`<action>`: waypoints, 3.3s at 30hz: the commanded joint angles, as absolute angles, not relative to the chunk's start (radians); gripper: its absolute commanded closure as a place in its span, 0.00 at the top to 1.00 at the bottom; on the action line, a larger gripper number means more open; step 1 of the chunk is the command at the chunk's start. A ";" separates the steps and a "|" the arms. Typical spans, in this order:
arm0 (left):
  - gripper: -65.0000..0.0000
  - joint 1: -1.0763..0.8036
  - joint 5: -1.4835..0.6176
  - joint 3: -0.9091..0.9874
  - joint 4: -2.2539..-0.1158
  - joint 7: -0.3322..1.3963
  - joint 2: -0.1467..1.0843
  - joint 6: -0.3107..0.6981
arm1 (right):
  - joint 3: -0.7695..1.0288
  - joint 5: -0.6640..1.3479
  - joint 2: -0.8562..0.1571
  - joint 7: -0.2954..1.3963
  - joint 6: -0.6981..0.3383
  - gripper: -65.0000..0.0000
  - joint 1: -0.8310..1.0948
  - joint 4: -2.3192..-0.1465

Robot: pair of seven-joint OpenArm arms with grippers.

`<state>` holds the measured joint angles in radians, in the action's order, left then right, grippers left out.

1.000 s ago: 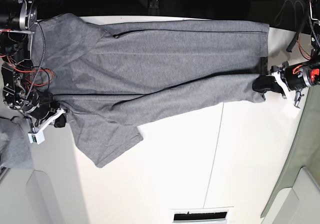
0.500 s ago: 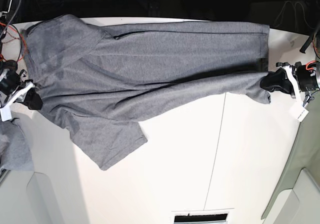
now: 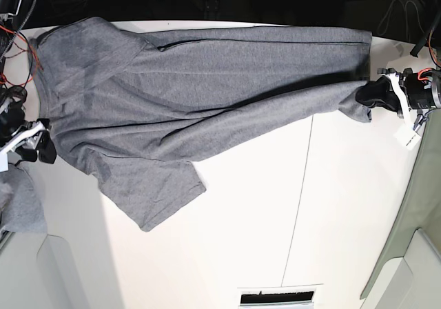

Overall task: Layout the t-shirt on the table in an organized manner, then fold the t-shirt properly
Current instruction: 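Fold the hem edge with both grippers toward the folded shoulder edge, then hold the strip ends with both grippers and pull it straight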

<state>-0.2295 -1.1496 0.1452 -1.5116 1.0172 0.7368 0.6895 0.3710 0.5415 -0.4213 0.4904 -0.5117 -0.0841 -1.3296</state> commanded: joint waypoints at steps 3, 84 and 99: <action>0.00 -0.222 -1.166 0.157 -1.524 1.007 0.759 0.698 | 0.355 0.481 -0.418 0.415 -0.499 0.48 -0.207 -1.238; 0.00 -0.255 -1.188 0.157 -1.524 1.021 0.745 0.698 | 0.197 0.456 -0.401 0.471 -0.501 0.39 -0.174 -1.011; 0.00 -0.255 -1.185 0.157 -1.524 1.018 0.745 0.698 | 0.297 0.677 -0.402 0.727 -0.547 0.00 -0.047 -1.407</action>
